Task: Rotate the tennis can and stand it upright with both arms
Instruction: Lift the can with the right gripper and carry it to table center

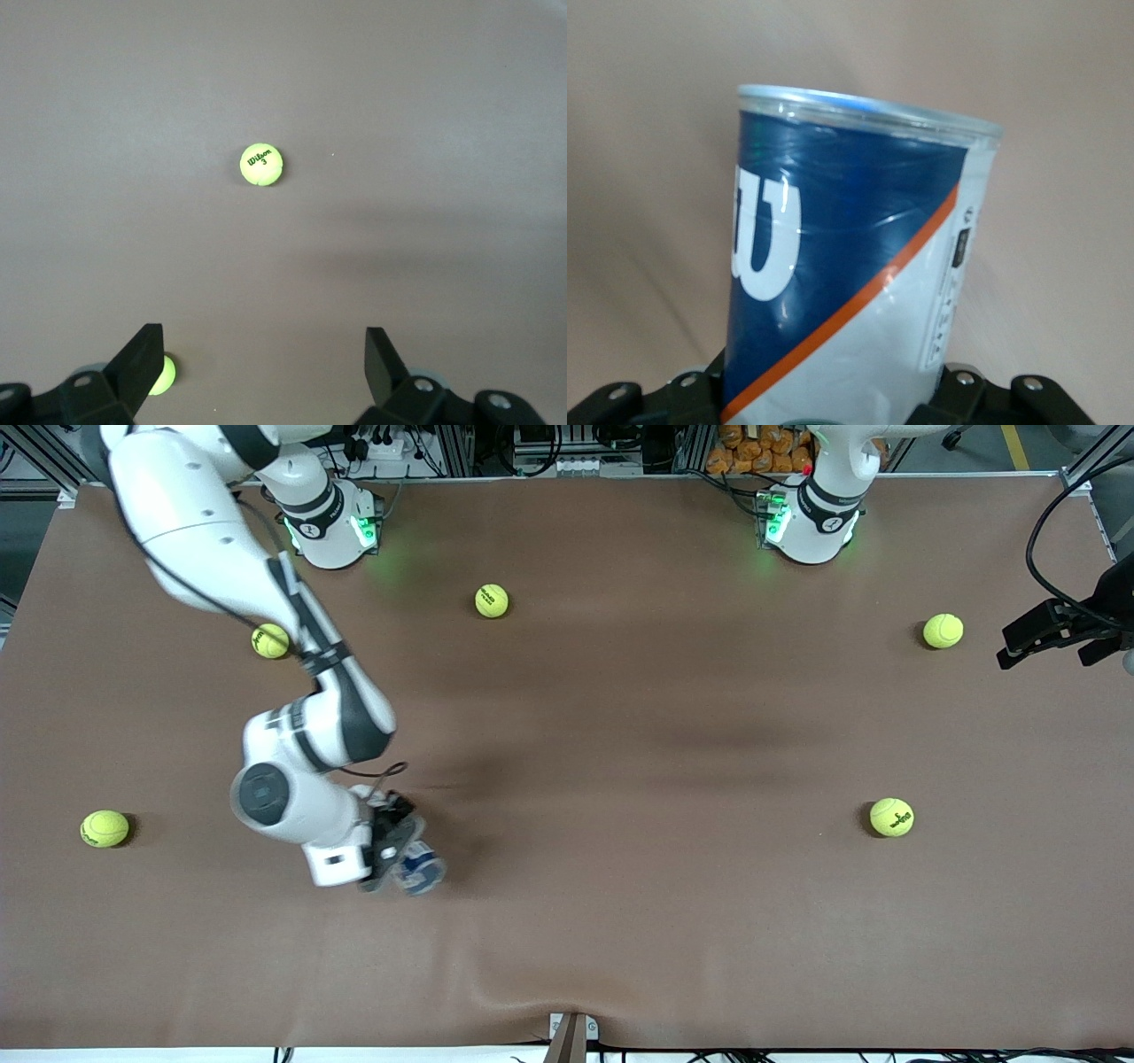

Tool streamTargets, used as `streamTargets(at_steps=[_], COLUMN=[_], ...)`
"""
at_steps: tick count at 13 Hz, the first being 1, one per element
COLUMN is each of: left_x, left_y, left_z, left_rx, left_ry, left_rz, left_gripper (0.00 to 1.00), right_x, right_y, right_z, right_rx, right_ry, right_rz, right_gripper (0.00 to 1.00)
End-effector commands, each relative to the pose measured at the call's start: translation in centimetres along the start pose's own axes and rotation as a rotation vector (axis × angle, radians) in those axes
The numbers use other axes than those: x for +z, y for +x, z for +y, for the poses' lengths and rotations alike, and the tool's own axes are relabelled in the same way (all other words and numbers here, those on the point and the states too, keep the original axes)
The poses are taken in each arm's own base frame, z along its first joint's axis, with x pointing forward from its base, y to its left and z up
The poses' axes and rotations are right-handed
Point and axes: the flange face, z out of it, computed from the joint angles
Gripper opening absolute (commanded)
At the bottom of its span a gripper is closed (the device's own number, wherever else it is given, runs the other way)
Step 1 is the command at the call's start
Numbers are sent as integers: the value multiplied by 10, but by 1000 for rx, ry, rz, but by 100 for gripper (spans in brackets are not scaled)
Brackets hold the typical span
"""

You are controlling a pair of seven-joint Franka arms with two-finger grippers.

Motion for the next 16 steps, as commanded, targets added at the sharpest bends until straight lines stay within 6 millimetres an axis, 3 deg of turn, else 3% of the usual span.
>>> streamTargets(at_steps=[1, 3, 7, 11, 12, 13, 16], left_x=[-3, -4, -2, 4, 4, 6, 14], left_y=[-1, -1, -1, 2, 2, 2, 5], left_z=[1, 3, 5, 6, 5, 2, 4], left_rx=[-6, -6, 12, 6, 5, 9, 12], left_ry=[14, 5, 3, 8, 7, 7, 6], left_rz=[-3, 0, -5, -17, -17, -20, -36], left_gripper=[100, 100, 100, 100, 100, 100, 100], right_x=[-2, 18, 49, 92, 96, 96, 82], right_y=[65, 108, 139, 141, 141, 142, 146], right_z=[-60, -128, -202, -228, -233, -235, -236], right_rx=[-159, -303, -572, -585, -593, -594, -587], right_ry=[-97, -157, -275, -355, -361, -363, -371], right_rz=[106, 128, 60, -17, -22, -22, -6], right_gripper=[72, 72, 78, 81, 93, 100, 100])
